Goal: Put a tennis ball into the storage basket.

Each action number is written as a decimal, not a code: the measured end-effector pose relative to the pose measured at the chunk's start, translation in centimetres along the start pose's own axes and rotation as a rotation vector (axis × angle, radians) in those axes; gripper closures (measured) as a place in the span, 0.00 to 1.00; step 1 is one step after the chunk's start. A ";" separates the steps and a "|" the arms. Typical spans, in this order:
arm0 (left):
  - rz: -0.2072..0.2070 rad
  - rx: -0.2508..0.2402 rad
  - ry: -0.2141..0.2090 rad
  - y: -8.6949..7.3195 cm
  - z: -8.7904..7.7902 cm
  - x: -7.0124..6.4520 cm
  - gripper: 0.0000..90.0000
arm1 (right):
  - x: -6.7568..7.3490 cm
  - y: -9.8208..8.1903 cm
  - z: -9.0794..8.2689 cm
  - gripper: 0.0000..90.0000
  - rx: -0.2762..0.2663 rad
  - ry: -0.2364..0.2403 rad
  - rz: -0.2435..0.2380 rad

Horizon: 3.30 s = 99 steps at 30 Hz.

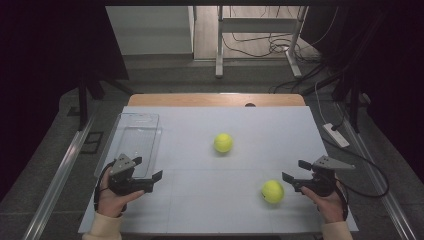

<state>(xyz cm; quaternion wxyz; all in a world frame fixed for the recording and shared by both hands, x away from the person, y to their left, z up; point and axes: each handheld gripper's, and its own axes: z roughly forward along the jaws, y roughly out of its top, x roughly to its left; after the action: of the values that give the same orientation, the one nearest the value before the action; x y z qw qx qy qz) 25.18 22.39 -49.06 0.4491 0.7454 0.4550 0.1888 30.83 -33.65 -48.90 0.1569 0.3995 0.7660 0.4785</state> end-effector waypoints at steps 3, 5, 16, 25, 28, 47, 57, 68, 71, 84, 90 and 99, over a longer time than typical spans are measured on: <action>0.002 0.003 -0.004 0.0 0.1 0.0 0.09 | -0.1 0.0 0.0 0.13 0.000 0.000 0.001; 0.001 0.004 -0.005 0.0 0.2 0.1 0.09 | -0.2 -0.1 0.0 0.13 0.003 -0.005 0.004; -0.010 -0.005 -0.005 0.1 -0.1 0.2 0.09 | -0.7 -0.3 0.0 0.14 0.004 -0.017 0.013; -0.005 -0.018 -0.008 0.3 -0.4 0.2 0.09 | -0.7 -0.3 0.2 0.14 0.014 -0.019 0.018; -0.002 -0.015 -0.012 0.3 -0.3 0.1 0.09 | -0.7 -0.3 0.2 0.14 0.012 -0.022 0.021; 0.022 -0.037 -0.025 1.4 -0.7 -1.4 0.09 | -1.0 -0.6 0.6 0.15 0.034 -0.019 0.020; 0.010 -0.026 -0.038 1.7 -0.3 -1.8 0.09 | -0.9 -0.5 0.6 0.16 0.029 -0.025 0.022; 0.024 -0.008 -0.038 2.1 0.5 -2.7 0.09 | -1.1 -0.5 0.8 0.16 0.035 -0.019 0.013; 0.032 -0.003 -0.044 2.2 0.7 -3.1 0.09 | -1.1 -0.5 0.8 0.16 0.034 -0.019 0.015; 0.042 0.010 -0.072 3.7 2.3 -4.4 0.09 | -1.0 -0.5 0.8 0.16 0.032 -0.016 0.012; 0.072 0.026 -0.076 4.6 3.1 -5.0 0.09 | -1.0 -0.6 0.8 0.15 0.032 -0.015 0.017; 0.092 0.048 -0.088 5.3 4.1 -5.6 0.09 | -0.9 -0.6 0.7 0.15 0.031 -0.022 0.022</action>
<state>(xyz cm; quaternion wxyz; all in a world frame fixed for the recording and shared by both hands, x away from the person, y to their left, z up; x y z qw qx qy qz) 27.82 14.58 -46.02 0.4416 0.7837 0.4045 0.1651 31.59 -34.06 -49.92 0.1539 0.4155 0.7671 0.4638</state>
